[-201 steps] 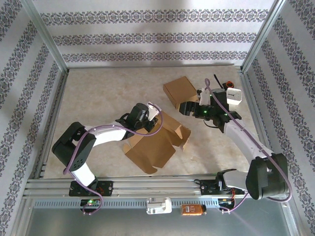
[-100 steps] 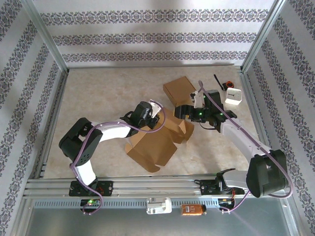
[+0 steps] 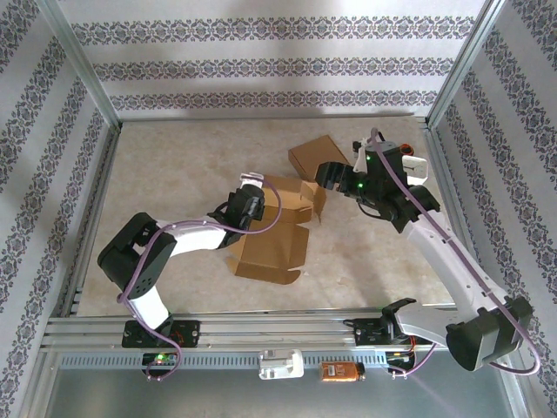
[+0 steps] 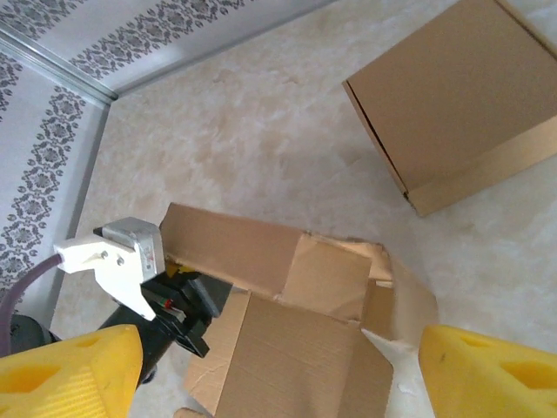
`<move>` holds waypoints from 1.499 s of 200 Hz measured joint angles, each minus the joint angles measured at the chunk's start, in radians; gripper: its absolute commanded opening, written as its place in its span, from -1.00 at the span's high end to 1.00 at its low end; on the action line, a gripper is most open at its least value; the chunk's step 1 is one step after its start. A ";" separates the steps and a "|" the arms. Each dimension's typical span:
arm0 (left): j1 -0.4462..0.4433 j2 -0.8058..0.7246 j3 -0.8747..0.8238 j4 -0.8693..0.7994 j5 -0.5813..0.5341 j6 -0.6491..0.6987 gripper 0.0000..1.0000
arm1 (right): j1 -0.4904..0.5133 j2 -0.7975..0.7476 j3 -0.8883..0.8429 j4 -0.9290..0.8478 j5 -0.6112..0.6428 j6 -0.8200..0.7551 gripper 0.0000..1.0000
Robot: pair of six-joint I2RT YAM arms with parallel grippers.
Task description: Fold the paper box
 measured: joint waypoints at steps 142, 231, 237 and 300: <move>0.295 -0.251 0.320 -0.600 0.577 -0.434 -0.57 | 0.156 0.369 0.167 -0.072 0.098 0.352 -0.58; 0.311 -0.012 0.407 -0.607 0.884 -0.491 -0.45 | 0.155 0.502 0.191 0.059 0.055 0.415 0.06; 0.311 -0.013 0.403 -0.599 0.886 -0.495 -0.43 | 0.155 0.506 0.191 0.064 0.050 0.414 0.09; 0.311 -0.073 0.305 -0.548 0.889 -0.539 -0.37 | 0.154 0.513 0.194 0.088 0.048 0.404 -0.24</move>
